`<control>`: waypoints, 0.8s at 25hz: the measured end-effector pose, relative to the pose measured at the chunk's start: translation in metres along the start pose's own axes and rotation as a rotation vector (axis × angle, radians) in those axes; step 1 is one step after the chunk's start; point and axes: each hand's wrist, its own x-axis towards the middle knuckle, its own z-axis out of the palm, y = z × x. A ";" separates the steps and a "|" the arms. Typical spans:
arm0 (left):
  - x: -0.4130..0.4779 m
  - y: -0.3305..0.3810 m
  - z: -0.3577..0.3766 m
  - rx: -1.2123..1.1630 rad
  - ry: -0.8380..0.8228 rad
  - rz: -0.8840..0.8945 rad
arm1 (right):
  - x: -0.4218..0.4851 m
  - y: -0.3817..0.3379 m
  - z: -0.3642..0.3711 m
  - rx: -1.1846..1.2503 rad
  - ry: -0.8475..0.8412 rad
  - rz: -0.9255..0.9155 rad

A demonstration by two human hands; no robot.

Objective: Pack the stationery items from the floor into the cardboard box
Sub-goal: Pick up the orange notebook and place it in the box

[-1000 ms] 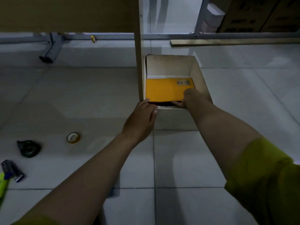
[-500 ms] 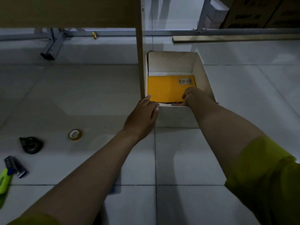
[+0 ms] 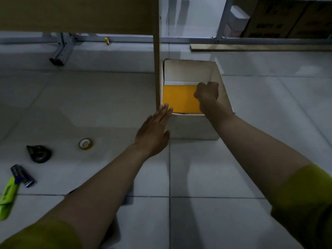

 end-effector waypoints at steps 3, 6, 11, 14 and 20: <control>-0.017 -0.012 -0.006 -0.016 0.047 0.015 | -0.020 -0.007 0.001 -0.079 0.088 -0.215; -0.036 -0.030 -0.018 -0.014 0.062 -0.048 | -0.065 0.001 0.002 -0.187 0.011 -0.443; -0.080 -0.057 -0.012 -0.223 0.174 -0.307 | -0.121 0.039 0.012 -0.240 -0.051 -0.743; -0.108 -0.077 -0.002 -0.303 0.214 -0.542 | -0.152 0.071 0.015 -0.273 -0.223 -0.785; -0.146 -0.093 0.002 -0.356 0.002 -0.850 | -0.192 0.135 0.008 -0.686 -0.684 -0.497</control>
